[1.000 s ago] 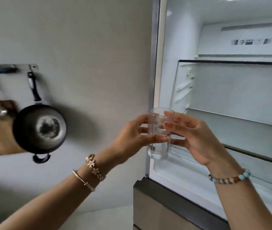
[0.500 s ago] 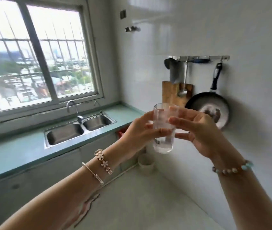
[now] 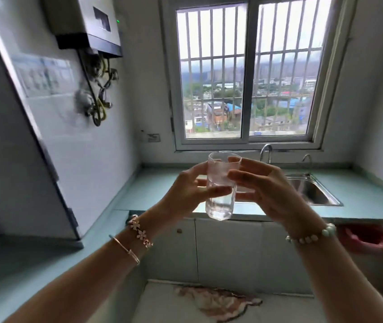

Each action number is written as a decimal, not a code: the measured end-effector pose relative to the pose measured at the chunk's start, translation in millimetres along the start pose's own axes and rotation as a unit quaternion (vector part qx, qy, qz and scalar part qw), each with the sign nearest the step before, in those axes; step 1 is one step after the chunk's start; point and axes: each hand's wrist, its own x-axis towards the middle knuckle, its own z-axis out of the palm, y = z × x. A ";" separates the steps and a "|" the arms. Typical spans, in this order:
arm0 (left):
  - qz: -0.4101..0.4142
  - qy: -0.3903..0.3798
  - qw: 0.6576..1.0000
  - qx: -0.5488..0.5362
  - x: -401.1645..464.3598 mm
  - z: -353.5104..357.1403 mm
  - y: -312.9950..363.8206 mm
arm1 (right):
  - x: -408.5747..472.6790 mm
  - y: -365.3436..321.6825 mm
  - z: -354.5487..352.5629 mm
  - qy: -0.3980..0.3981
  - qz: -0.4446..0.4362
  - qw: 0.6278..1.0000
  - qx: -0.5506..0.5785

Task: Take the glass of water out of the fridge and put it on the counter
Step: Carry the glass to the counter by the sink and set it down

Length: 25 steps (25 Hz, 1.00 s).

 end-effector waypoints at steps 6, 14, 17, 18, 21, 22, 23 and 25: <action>-0.061 0.078 0.995 0.019 76.2 -72.6 -83.4 | 150.7 56.0 24.9 -0.088 0.013 0.996 0.012; -0.149 0.137 0.979 0.032 236.5 -136.6 -213.5 | 371.6 152.2 3.7 -0.142 0.029 0.989 -0.011; -0.187 0.140 0.971 0.042 294.2 -161.7 -279.9 | 449.3 203.4 3.3 -0.162 0.068 0.984 -0.020; -0.200 0.137 0.969 0.048 311.1 -170.6 -305.9 | 473.5 223.7 3.9 -0.163 0.087 0.982 -0.027; -0.236 0.119 0.963 0.056 354.6 -194.1 -393.8 | 539.8 292.7 5.2 -0.161 0.135 0.976 -0.051; -0.245 0.116 0.961 0.062 363.4 -198.4 -417.8 | 554.5 312.4 5.3 -0.156 0.147 0.975 -0.063; -0.252 0.110 0.959 0.067 372.6 -201.9 -441.4 | 569.4 332.5 5.8 -0.148 0.161 0.973 -0.075; -0.273 0.098 0.955 0.069 389.5 -205.5 -491.6 | 597.7 378.0 7.5 -0.124 0.201 0.968 -0.081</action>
